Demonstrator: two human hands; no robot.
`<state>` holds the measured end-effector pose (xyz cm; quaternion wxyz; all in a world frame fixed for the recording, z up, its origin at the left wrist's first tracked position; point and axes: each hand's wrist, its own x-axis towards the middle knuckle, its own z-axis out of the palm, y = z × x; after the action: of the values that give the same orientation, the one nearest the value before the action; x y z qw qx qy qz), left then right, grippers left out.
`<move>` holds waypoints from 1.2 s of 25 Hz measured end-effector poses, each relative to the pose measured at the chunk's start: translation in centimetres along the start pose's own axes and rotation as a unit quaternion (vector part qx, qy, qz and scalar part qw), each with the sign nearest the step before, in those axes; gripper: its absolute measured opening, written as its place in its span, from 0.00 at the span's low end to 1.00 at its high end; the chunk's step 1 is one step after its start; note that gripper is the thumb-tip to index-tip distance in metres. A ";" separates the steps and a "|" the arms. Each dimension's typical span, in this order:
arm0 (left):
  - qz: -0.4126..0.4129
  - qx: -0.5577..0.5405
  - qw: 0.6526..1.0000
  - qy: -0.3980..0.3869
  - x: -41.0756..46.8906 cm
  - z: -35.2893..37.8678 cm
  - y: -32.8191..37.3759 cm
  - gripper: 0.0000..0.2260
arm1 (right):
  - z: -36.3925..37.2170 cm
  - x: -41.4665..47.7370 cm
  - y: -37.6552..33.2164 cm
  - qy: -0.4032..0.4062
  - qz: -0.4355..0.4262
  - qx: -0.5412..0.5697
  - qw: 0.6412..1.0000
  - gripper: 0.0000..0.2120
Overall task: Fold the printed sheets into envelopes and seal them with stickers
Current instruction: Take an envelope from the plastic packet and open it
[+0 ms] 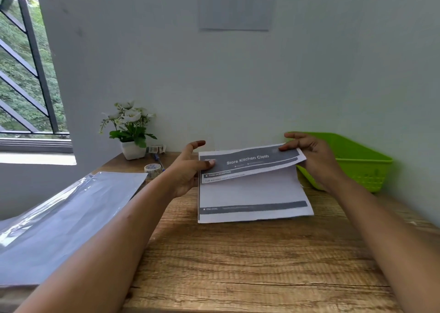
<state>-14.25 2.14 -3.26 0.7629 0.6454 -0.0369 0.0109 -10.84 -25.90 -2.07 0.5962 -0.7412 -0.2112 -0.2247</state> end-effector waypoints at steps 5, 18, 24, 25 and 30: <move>0.027 -0.026 0.999 0.029 0.2 0.1 0.0 0.17 | -0.4 0.0 -1.5 -0.042 0.163 0.188 0.967 0.13; 0.018 0.013 1.000 0.020 0.3 0.1 0.1 0.15 | -0.1 0.0 -0.3 -0.034 0.109 0.129 0.985 0.20; -0.018 -0.051 0.998 0.025 -0.1 0.2 0.3 0.09 | 0.0 -0.4 -0.7 -0.045 0.090 0.084 0.991 0.23; -0.013 -0.023 0.999 0.022 -0.2 0.3 0.2 0.05 | 0.0 -0.4 -0.6 -0.046 0.089 0.076 0.992 0.22; 0.044 0.042 0.997 0.051 -0.5 0.8 0.3 0.16 | -0.1 0.0 -0.8 0.029 0.037 -0.004 0.999 0.21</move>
<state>-14.76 1.46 -2.84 0.7348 0.6732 -0.0253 0.0790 -11.28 -25.87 -1.41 0.6071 -0.7441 -0.1653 -0.2247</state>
